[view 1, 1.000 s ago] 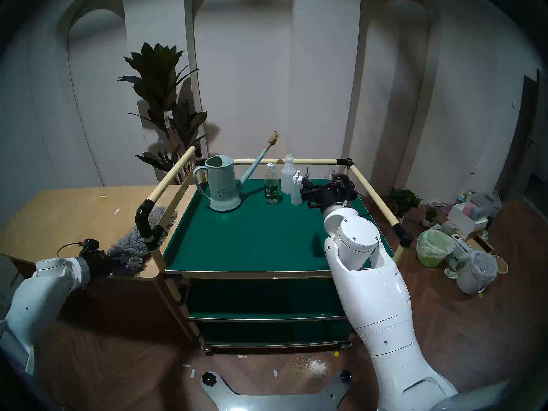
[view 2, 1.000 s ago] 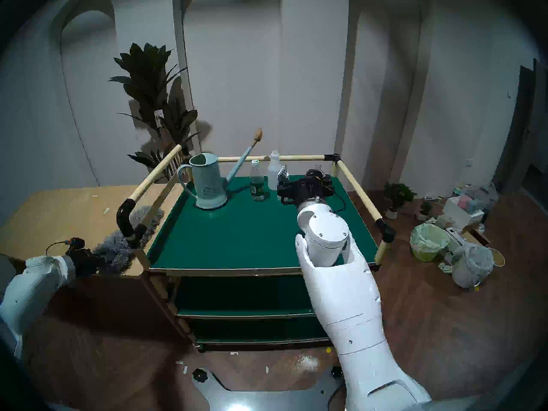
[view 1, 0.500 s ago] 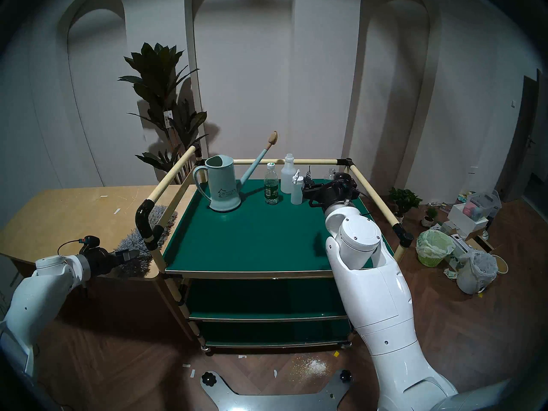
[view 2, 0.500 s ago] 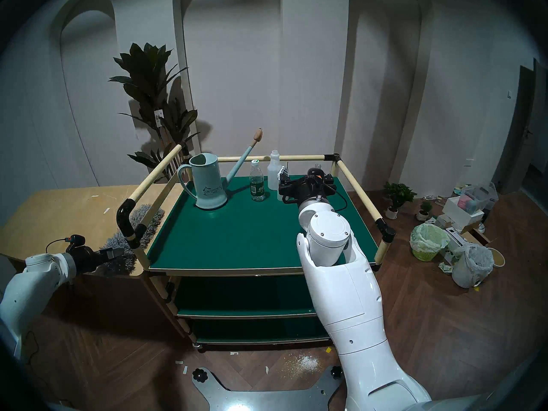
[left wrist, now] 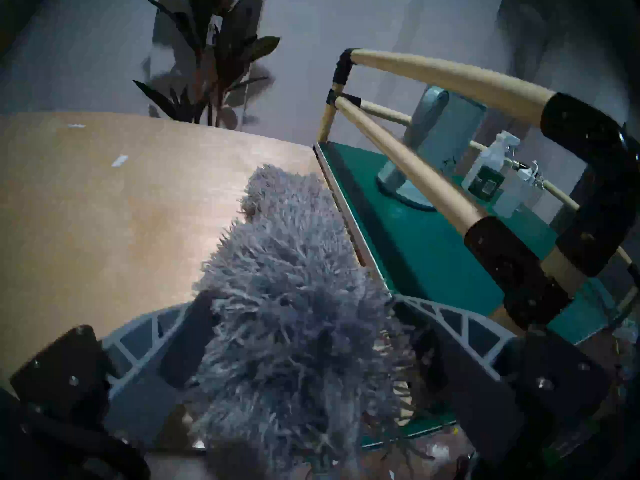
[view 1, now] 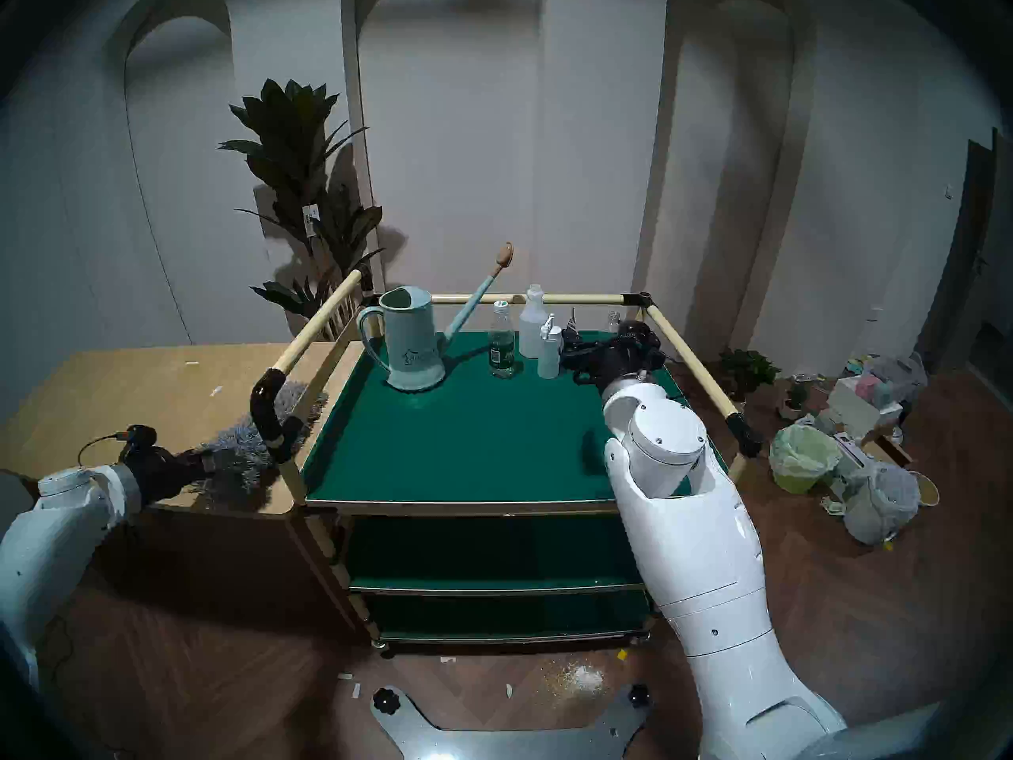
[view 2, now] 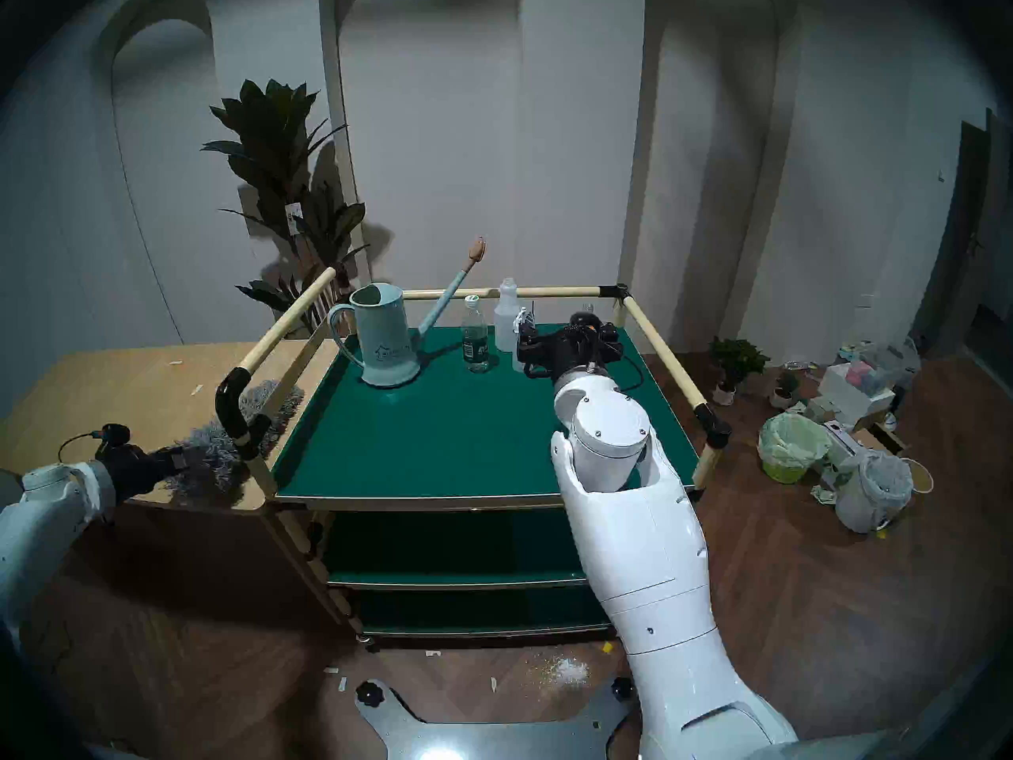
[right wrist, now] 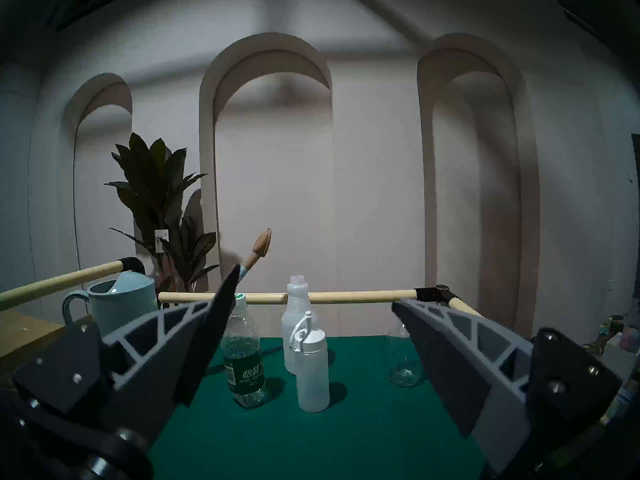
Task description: Dust the shelf with the duster
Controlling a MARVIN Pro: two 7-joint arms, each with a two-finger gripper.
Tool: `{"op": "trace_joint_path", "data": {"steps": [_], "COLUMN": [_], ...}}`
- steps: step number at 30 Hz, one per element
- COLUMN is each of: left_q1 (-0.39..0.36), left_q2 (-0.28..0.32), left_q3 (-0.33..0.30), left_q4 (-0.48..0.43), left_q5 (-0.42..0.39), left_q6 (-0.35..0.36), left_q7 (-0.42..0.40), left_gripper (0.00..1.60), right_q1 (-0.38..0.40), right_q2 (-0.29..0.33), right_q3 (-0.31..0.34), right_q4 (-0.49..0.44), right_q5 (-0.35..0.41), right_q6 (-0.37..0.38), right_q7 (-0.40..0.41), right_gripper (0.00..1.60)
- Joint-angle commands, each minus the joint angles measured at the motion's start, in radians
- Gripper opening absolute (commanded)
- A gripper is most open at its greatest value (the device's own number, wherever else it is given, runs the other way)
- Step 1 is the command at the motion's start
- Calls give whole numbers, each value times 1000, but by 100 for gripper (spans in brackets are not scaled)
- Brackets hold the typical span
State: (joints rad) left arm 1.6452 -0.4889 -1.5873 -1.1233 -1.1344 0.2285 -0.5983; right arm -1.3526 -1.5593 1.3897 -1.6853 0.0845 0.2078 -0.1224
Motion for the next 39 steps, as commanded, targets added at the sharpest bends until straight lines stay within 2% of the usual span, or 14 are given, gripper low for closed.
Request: {"op": "trace_joint_path", "data": {"steps": [1, 7, 8, 14, 18, 22, 25, 32, 37, 39], "left_q1": [119, 188, 218, 284, 283, 278, 302, 327, 318, 299], "left_q2": [42, 1, 2, 15, -17, -33, -12, 13, 30, 45], "left_q3": [-106, -166, -192, -285, -292, -311, -357, -477, -553, -560], "left_q4": [-58, -130, -154, -226, -249, -265, -298, -390, -481, -491], "left_q5": [-57, -69, -79, -105, -101, -97, -63, -34, 0, 5], "left_q6": [-13, -21, -28, -21, -16, -59, -105, -128, -136, -141], "left_q7": [-20, 12, 21, 36, 118, 131, 136, 159, 181, 167], "left_gripper": [160, 160, 160, 160, 160, 160, 160, 160, 160, 160], "right_q1": [17, 22, 23, 20, 15, 12, 12, 11, 18, 22], "right_q2": [2, -1, -2, 1, 1, 0, 1, 1, 0, 3], "right_q3": [2, 6, 7, 21, 27, 35, 41, 53, 65, 69], "right_q4": [-5, 8, 9, 9, 7, 1, 2, 4, 7, 10], "right_q5": [4, 4, 4, 5, 4, 4, 3, 3, 6, 3], "right_q6": [-15, -27, -28, -28, -32, -31, -30, -28, -27, -26], "right_q7": [12, 21, 22, 24, 26, 27, 26, 32, 34, 37], "right_gripper": [160, 160, 160, 160, 160, 160, 160, 160, 160, 160]}}
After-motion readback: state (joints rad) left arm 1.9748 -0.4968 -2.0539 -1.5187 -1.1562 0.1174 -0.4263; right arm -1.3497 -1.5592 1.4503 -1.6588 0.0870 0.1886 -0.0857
